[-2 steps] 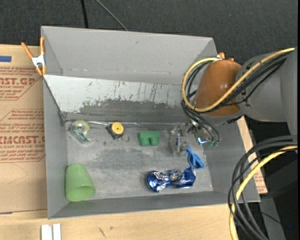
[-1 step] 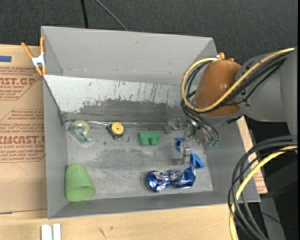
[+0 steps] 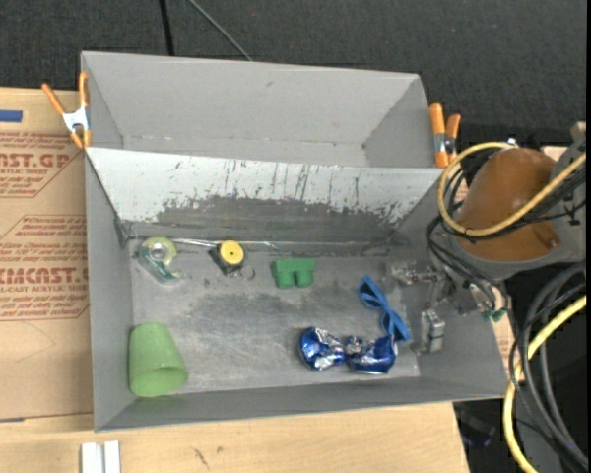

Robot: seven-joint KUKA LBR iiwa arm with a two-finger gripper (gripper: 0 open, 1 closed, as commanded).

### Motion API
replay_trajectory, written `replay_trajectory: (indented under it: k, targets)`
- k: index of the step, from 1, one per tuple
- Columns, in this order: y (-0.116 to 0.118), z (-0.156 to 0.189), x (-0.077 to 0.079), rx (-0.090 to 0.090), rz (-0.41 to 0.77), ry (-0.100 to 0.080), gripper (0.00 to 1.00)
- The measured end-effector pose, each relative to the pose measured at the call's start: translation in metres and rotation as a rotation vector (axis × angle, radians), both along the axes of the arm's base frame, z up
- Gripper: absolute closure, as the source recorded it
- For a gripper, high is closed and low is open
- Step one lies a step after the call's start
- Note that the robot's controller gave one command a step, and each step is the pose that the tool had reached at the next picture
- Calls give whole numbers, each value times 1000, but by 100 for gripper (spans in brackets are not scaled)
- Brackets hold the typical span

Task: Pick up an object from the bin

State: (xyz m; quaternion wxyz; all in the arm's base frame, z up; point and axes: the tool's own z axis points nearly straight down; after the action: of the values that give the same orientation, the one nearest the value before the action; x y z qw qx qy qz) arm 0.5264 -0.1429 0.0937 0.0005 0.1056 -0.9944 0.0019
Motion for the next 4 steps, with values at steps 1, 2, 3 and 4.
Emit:
replay_trajectory:
  k: [1,2,3,4]
  targets:
    - [56,-25,-28,7,175,2,0]
    - [54,-24,-27,5,172,0,100]
    - [71,117,-37,3,185,-9,100]
    - [71,113,-38,5,184,-2,0]
